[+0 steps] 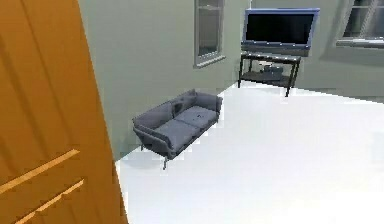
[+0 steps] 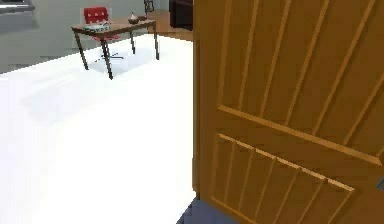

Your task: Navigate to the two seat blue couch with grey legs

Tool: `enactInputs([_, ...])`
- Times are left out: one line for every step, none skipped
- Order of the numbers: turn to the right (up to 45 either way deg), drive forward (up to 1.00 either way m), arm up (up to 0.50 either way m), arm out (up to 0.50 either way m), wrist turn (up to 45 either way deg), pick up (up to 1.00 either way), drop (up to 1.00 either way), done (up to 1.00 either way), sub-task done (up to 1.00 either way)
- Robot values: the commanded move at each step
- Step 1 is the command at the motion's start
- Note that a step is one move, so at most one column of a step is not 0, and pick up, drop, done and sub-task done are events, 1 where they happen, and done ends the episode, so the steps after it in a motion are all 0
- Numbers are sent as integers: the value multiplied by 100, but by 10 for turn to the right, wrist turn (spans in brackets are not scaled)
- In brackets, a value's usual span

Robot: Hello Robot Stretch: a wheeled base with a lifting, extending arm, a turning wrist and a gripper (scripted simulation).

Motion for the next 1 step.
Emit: enactInputs([30, 0, 0, 0, 0, 0, 0, 0, 0])
